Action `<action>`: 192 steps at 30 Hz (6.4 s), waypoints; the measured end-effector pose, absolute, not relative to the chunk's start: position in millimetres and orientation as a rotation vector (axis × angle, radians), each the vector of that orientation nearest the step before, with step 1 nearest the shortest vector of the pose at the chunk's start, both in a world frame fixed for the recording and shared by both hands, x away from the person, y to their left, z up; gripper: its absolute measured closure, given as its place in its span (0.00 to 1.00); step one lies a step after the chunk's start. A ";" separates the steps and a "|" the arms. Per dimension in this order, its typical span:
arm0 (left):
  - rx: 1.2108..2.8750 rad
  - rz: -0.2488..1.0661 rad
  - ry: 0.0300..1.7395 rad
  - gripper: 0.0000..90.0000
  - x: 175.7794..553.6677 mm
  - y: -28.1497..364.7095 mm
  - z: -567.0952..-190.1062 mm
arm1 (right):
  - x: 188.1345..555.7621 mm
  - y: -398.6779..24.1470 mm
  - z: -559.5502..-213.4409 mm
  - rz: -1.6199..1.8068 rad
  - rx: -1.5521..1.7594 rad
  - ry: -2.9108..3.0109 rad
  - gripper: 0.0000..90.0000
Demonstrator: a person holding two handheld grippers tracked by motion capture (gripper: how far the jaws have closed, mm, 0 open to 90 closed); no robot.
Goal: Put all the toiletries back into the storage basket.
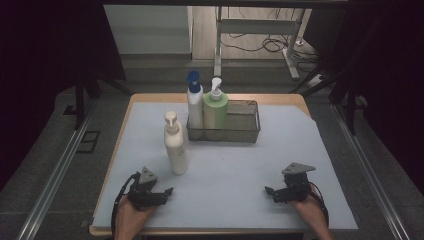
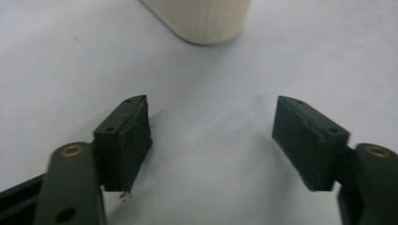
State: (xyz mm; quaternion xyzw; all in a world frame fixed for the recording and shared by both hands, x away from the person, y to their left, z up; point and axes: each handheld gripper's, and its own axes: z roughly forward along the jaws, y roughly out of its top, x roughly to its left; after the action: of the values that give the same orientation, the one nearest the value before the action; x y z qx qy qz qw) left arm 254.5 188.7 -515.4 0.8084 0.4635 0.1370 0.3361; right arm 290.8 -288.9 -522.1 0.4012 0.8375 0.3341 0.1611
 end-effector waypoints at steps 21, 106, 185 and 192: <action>2.081 0.386 1.265 0.82 311.1 205.4 -509.4 | 290.8 -289.1 -522.3 0.956 1.146 2.389 0.00; 2.123 0.243 1.024 0.83 315.3 125.0 -515.3 | 291.3 -286.8 -518.9 0.922 1.170 2.405 0.01; 2.171 0.392 1.076 0.14 254.0 150.4 -523.5 | 330.7 -121.6 -435.9 1.214 0.845 2.501 0.03; 2.172 0.392 1.076 0.14 254.0 150.4 -523.4 | 335.0 -104.8 -427.2 1.208 0.851 2.484 0.07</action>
State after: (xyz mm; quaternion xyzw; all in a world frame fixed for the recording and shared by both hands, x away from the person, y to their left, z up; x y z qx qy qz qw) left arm 254.0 150.4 -523.4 0.8331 0.4127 0.1501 0.3363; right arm 335.0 -104.8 -427.2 0.2921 0.8526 0.4147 0.1252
